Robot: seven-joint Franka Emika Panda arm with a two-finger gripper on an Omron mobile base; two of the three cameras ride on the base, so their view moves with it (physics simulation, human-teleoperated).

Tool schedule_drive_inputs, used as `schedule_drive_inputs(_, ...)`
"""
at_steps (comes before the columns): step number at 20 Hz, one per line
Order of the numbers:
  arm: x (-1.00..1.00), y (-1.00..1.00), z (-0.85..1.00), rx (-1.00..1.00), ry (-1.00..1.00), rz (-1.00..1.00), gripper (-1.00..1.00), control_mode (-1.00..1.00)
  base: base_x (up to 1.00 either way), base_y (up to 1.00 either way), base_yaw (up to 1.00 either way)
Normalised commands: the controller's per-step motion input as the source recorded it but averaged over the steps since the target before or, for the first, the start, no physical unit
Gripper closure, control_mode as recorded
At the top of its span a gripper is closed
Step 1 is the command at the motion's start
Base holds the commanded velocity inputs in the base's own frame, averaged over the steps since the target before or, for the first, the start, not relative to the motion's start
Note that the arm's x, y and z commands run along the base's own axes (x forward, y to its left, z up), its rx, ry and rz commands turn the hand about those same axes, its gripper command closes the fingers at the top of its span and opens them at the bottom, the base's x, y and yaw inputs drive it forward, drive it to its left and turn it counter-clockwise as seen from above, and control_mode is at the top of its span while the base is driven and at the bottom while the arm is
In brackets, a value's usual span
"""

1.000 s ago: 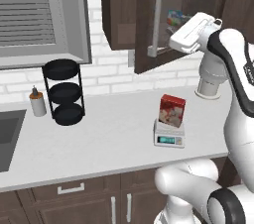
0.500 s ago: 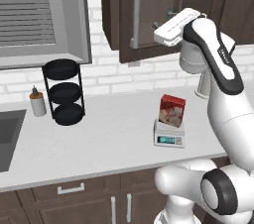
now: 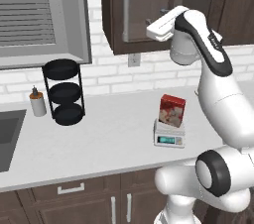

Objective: Pick the cereal and place it on the digital scale for weighing, and close the cabinet.

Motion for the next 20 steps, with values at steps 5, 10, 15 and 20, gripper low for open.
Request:
schedule_drive_inputs(5,0.68,0.02,-0.29,0.00,0.00,0.00,-1.00,-1.00,0.00,0.00,0.00)
schedule_drive_inputs(10,0.92,0.00,-0.41,0.00,0.00,0.00,-1.00,-1.00,0.00,0.00,0.00)
schedule_drive_inputs(15,-0.09,-0.07,-0.17,0.00,-0.05,0.00,-1.00,-1.00,0.00,0.00,0.00)
schedule_drive_inputs(20,-1.00,-0.16,0.05,0.08,-0.25,0.00,-1.00,-1.00,0.00,0.00,0.00)
